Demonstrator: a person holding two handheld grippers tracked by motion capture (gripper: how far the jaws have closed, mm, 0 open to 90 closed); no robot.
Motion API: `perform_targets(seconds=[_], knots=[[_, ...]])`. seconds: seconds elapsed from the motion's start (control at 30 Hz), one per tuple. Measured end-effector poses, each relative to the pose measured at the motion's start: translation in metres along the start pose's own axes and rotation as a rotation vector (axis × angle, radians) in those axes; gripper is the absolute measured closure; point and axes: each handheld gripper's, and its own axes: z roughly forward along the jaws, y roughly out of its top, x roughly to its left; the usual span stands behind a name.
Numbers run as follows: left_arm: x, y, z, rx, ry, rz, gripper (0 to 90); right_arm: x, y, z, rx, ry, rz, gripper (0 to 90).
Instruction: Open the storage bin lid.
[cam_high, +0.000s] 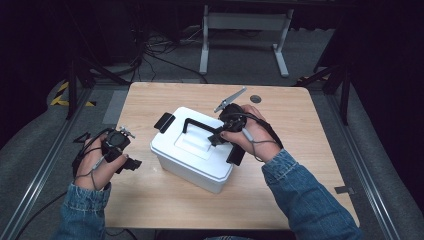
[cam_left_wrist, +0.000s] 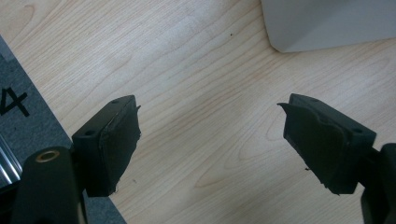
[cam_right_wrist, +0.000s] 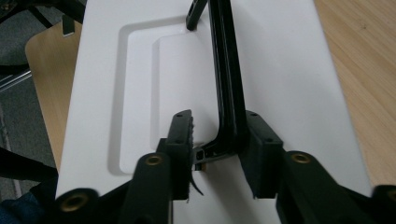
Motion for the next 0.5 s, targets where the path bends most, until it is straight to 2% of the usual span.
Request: perform_targets(seconds=[0.17, 0.23, 0.5], knots=[[-0.0006, -0.0005, -0.0003, 0.004, -0.003, -0.011, 19.2, 0.0036, 0.0013, 0.0017, 0.005, 0.019, -0.005, 83.8], [0.0000, -0.0001, 0.0000, 0.000, -0.002, 0.001, 19.2, 0.0056, 0.0019, 0.0020, 0.013, 0.014, -0.014, 84.3], [0.0001, 0.0000, 0.0002, 0.000, 0.000, 0.003, 19.2, 0.0093, 0.0025, 0.0013, 0.007, -0.007, -0.012, 84.8]])
